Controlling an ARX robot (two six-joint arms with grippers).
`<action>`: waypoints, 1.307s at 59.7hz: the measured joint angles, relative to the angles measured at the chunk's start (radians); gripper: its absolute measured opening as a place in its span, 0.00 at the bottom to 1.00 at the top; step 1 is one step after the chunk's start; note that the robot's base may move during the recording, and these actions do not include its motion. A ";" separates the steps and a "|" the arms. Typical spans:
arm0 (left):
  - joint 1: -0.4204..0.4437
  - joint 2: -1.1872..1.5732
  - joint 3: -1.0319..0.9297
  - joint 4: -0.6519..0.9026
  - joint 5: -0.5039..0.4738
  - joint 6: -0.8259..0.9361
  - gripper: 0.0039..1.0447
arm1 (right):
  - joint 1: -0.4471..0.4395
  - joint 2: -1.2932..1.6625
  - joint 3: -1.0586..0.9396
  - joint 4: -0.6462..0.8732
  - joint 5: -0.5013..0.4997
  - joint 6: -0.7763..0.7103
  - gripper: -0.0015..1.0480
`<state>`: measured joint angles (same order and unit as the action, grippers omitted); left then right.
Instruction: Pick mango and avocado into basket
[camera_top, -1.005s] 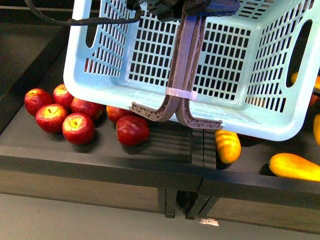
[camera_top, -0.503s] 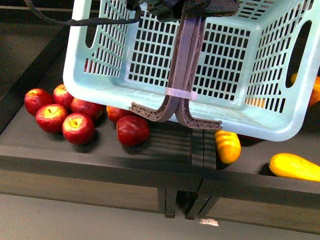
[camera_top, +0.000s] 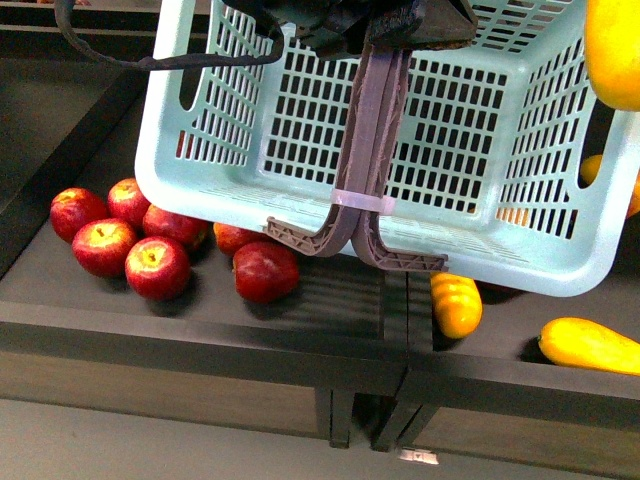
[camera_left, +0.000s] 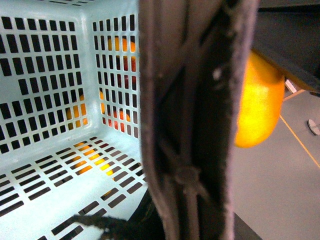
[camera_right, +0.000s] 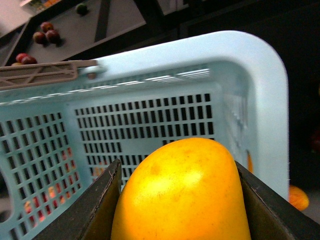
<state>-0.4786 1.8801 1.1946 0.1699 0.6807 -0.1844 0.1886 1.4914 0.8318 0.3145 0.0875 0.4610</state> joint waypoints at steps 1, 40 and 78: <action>0.000 0.000 0.000 0.000 0.000 0.000 0.05 | 0.000 0.006 0.000 0.004 0.005 -0.004 0.54; -0.001 0.004 0.000 -0.003 -0.013 -0.002 0.04 | -0.054 0.007 -0.010 0.119 0.036 -0.058 0.92; -0.001 0.004 0.000 -0.003 -0.004 -0.002 0.04 | -0.047 -0.648 -0.522 0.050 0.219 -0.275 0.92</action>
<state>-0.4793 1.8843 1.1946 0.1673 0.6765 -0.1867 0.1417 0.8433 0.3099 0.3645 0.3069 0.1860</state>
